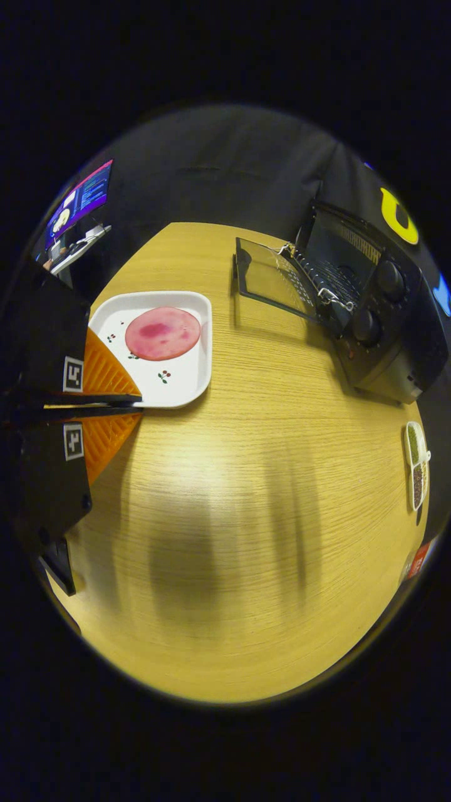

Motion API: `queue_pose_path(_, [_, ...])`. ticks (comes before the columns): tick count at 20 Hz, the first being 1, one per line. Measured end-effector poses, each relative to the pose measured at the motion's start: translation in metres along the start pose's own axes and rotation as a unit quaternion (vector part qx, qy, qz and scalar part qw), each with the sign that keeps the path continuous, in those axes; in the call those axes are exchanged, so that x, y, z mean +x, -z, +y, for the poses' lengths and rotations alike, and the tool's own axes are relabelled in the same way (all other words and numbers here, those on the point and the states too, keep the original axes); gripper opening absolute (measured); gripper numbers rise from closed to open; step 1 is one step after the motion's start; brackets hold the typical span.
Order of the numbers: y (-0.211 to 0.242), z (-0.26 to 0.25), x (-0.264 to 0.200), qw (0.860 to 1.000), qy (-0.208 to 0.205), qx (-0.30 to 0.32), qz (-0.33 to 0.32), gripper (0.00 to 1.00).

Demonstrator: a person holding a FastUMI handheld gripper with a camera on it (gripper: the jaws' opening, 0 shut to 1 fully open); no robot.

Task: Open the toaster oven, put the food inside, and close the toaster oven door.

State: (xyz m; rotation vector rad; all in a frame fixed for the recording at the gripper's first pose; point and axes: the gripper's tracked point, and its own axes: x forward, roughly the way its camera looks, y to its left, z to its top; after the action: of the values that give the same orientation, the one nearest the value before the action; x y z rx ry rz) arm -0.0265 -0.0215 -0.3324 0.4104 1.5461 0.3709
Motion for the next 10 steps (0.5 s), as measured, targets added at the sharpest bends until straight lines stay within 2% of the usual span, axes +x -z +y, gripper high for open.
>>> queue_pose_path(3, [0.007,0.009,-0.001,0.999,-0.022,0.027,-0.009,0.02])
queue_pose_path(10, [0.016,0.069,-0.01,0.993,-0.077,0.072,-0.053,0.01])
